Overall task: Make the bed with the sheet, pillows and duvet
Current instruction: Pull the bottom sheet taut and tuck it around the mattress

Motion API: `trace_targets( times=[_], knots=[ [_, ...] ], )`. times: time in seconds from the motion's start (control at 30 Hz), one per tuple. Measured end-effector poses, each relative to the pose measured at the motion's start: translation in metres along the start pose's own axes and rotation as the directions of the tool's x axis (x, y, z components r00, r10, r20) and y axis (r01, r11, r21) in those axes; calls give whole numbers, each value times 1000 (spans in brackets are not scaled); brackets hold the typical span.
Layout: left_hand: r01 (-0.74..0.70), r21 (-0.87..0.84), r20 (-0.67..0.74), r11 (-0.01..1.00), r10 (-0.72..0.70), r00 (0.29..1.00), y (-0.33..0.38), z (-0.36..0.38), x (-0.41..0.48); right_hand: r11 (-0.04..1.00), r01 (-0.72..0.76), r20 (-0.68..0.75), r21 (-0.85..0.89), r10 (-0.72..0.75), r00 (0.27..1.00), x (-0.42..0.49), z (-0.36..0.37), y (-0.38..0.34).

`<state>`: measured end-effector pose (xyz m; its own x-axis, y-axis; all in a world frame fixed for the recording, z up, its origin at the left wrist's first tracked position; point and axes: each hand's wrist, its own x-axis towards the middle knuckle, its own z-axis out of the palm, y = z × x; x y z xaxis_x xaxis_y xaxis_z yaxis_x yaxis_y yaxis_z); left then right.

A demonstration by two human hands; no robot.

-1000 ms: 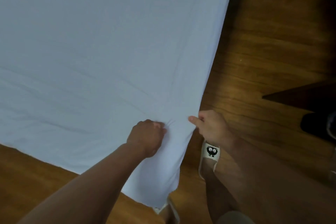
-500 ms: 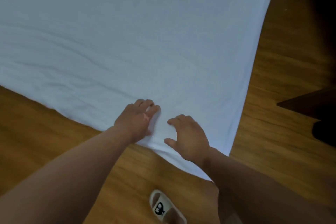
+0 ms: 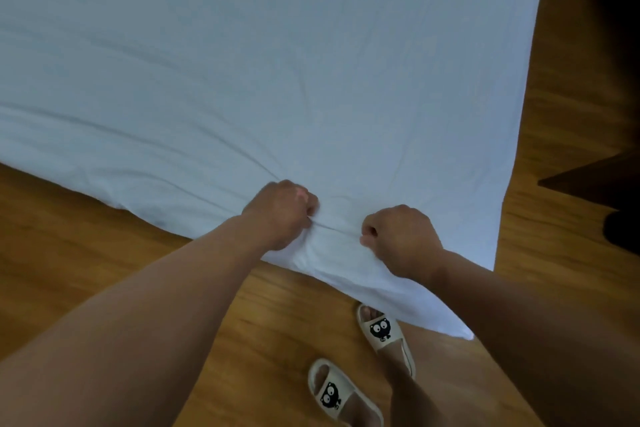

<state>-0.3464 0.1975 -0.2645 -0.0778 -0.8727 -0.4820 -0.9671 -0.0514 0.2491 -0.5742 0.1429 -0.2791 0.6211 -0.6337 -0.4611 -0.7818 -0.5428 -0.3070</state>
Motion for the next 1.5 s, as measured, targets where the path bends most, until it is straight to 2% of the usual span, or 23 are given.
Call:
trace_targets(
  times=[0.07, 0.13, 0.2, 0.27, 0.33, 0.4, 0.5, 0.6, 0.7, 0.83, 0.97, 1.13, 1.23, 1.3, 1.37, 1.43, 1.5],
  knots=[
    [-64, 41, 30, 997, 63, 998, 7, 4, -9, 1000, 24, 106, -12, -23, 994, -8, -8, 3],
    [-61, 26, 85, 998, 59, 995, 10, 3, -13, 1000, 17, 158, -13, -14, 987, -14, -16, -2],
    [-46, -32, 123, 998, 49, 991, 8, -2, -12, 997, -1, 168, -76, 13, 986, -14, -20, -11],
    [-80, -113, 164, 990, 98, 982, -4, -10, -10, 992, -48, 149, -115, 65, 987, -12, -19, -22],
    [-106, -209, 199, 972, 149, 969, -29, -21, -14, 995, -95, 126, -21, 97, 987, -7, -19, -38],
    [-114, -216, 164, 970, 151, 975, -72, -36, -22, 982, -90, 71, 168, 79, 994, 7, -18, -67],
    [-29, -65, 71, 997, 34, 997, -159, -63, -28, 942, 30, -68, 333, -8, 998, 54, -9, -128],
    [125, 59, 11, 990, -126, 992, -237, -89, -33, 943, 122, -217, 310, -55, 975, 118, -4, -193],
    [207, 38, -21, 978, -206, 978, -278, -98, -35, 958, 80, -278, 277, 0, 960, 162, -6, -240],
    [149, -38, -71, 988, -152, 986, -289, -92, -15, 978, 14, -303, 207, 50, 952, 186, 1, -257],
    [49, 18, -79, 999, -47, 996, -302, -84, 1, 984, -45, -270, 174, 91, 958, 199, 3, -258],
    [-65, 63, 63, 996, 61, 996, -311, -93, 9, 945, -88, -154, 314, 143, 978, 201, -12, -261],
    [-191, 59, 192, 980, 176, 965, -317, -92, -9, 944, -56, -24, 324, 67, 997, 178, -15, -268],
    [-256, 77, 222, 964, 234, 946, -320, -85, -26, 939, -73, -5, 337, 79, 997, 162, -12, -279],
    [-256, 21, 175, 966, 248, 953, -323, -82, -33, 937, -122, -45, 326, 145, 988, 159, -8, -290],
    [-225, -136, 155, 965, 245, 957, -330, -89, -37, 936, -184, -63, 299, 211, 975, 160, -7, -302],
    [-256, -182, 151, 949, 285, 947, -350, -93, -45, 942, -191, -66, 276, 217, 974, 164, -7, -320]
  ],
)
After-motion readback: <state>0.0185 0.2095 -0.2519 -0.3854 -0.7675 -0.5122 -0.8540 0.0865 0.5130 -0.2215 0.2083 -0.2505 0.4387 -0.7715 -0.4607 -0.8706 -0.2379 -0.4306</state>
